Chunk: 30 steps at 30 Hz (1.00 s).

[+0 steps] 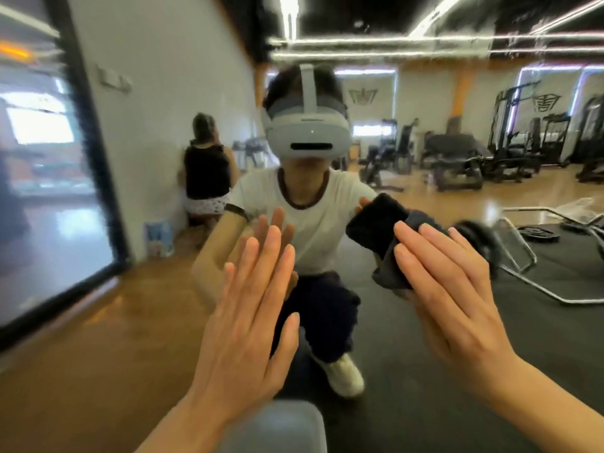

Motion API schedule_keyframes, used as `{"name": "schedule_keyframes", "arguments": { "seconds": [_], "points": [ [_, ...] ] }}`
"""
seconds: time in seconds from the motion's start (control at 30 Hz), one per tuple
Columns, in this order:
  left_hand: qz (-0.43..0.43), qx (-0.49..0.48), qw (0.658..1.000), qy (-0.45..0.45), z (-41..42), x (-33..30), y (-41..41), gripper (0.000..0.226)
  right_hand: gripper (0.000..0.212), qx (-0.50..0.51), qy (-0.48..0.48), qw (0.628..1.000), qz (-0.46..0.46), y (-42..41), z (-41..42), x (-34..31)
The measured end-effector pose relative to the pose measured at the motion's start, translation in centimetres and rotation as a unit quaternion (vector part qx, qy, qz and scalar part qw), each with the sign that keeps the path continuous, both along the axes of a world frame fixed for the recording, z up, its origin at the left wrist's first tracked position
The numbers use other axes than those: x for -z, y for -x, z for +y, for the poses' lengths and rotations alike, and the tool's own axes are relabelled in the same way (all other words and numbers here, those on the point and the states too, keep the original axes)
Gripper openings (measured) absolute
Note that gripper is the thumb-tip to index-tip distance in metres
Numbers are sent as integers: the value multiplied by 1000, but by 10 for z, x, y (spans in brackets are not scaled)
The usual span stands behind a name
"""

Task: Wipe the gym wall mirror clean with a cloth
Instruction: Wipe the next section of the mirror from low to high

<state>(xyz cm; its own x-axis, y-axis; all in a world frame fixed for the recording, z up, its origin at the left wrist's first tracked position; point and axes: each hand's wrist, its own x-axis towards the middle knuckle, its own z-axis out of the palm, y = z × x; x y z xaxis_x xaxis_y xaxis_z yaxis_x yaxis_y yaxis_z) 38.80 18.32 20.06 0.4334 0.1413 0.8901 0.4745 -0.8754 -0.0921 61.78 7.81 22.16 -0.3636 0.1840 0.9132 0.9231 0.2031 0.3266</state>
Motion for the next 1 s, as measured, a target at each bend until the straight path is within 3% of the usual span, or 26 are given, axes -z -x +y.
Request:
{"name": "schedule_keyframes", "arguments": {
  "seconds": [0.2, 0.53, 0.73, 1.0],
  "points": [
    [16, 4, 1000, -25, 6, -102, -1, 72, 42, -1, -1, 1000, 8, 4, 7, -91],
    [13, 11, 999, -52, 4, -325, -6, 71, 37, 10, -25, 999, 30, 9, 2, -302],
    [12, 15, 997, -78, 5, -457, -6, 77, 62, 24, -4, 1000, 9, 8, -2, -427],
    [-7, 27, 995, -93, 17, -614, -3, 75, 40, 20, -37, 999, -6, 14, 10, -579]
  ]
}}
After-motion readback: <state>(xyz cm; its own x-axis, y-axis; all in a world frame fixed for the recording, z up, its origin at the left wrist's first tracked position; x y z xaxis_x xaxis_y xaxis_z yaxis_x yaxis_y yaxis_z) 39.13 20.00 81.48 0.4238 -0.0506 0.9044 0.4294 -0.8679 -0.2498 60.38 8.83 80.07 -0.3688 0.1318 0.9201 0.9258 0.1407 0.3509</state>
